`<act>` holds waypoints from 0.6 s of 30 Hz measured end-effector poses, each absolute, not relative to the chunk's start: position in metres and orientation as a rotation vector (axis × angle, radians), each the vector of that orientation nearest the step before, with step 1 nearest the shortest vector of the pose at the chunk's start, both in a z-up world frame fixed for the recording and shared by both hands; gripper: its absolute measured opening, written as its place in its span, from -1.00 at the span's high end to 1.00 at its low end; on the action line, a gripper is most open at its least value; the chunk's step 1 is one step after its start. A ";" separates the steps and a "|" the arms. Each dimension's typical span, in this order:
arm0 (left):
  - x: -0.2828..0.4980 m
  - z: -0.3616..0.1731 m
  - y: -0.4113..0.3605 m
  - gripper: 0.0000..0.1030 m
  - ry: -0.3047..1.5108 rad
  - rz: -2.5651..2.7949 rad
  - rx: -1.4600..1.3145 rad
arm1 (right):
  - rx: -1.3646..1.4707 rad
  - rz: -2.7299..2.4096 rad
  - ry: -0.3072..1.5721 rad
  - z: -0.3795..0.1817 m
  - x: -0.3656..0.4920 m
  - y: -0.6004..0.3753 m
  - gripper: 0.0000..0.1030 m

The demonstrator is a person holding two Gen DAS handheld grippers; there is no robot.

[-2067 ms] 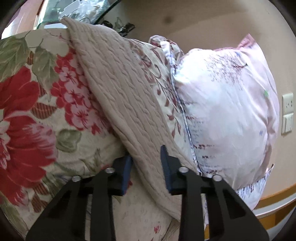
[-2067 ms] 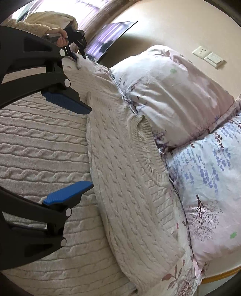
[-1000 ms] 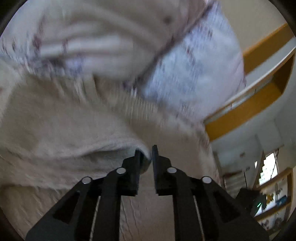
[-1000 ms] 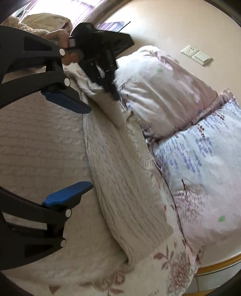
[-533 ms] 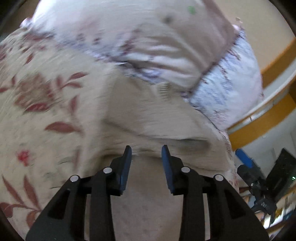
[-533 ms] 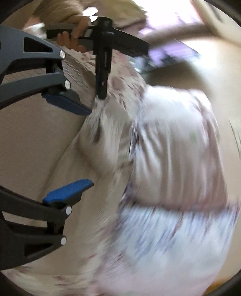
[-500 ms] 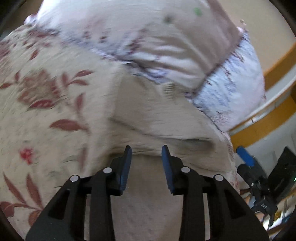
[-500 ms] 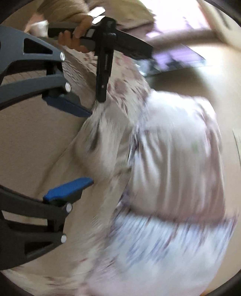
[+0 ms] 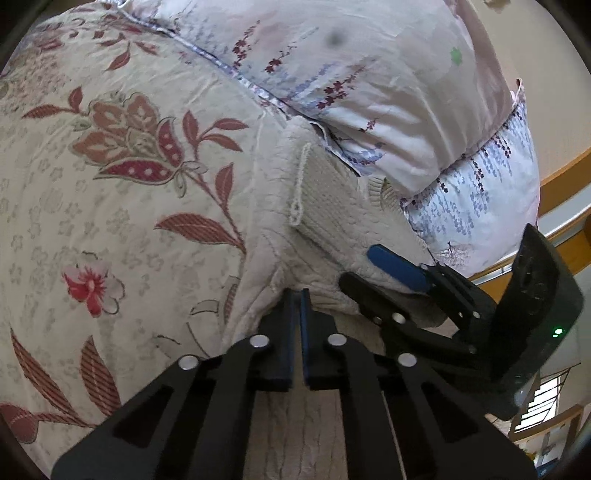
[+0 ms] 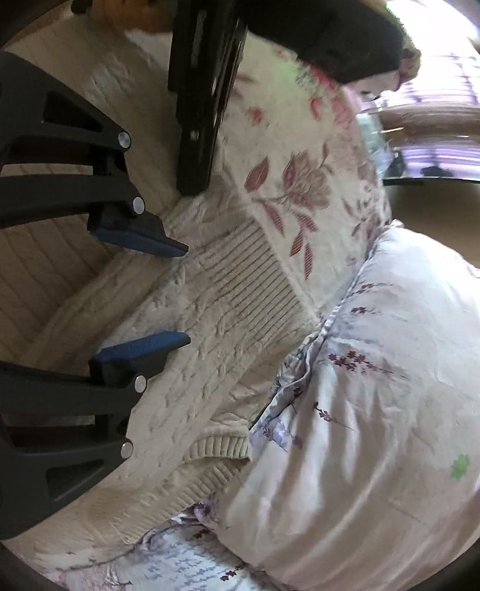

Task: Fold small clothes

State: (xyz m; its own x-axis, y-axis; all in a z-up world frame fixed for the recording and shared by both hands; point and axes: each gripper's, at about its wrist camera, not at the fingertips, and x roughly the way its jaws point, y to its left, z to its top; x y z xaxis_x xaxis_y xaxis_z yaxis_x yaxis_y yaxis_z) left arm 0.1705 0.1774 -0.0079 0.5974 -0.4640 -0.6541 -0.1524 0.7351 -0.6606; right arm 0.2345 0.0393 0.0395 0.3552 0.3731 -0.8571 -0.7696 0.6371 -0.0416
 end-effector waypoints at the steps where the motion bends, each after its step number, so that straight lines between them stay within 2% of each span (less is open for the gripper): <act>1: 0.170 -0.009 0.178 0.92 0.933 -0.204 -0.751 | -0.486 0.757 0.935 0.037 0.234 0.040 0.36; 2: 0.170 -0.009 0.179 0.93 0.933 -0.204 -0.753 | -0.475 0.753 0.937 0.037 0.235 0.039 0.44; 4: 0.170 -0.009 0.179 0.93 0.933 -0.202 -0.751 | -0.426 0.745 0.944 0.039 0.236 0.035 0.84; 10: 0.169 -0.009 0.178 0.93 0.931 -0.200 -0.750 | -0.181 0.655 0.895 0.071 0.245 -0.007 0.89; 15: 0.169 -0.009 0.178 0.93 0.931 -0.201 -0.751 | 0.201 0.461 0.799 0.114 0.236 -0.113 0.89; 18: 0.169 -0.009 0.178 0.93 0.932 -0.200 -0.754 | 0.359 0.309 0.786 0.117 0.218 -0.178 0.89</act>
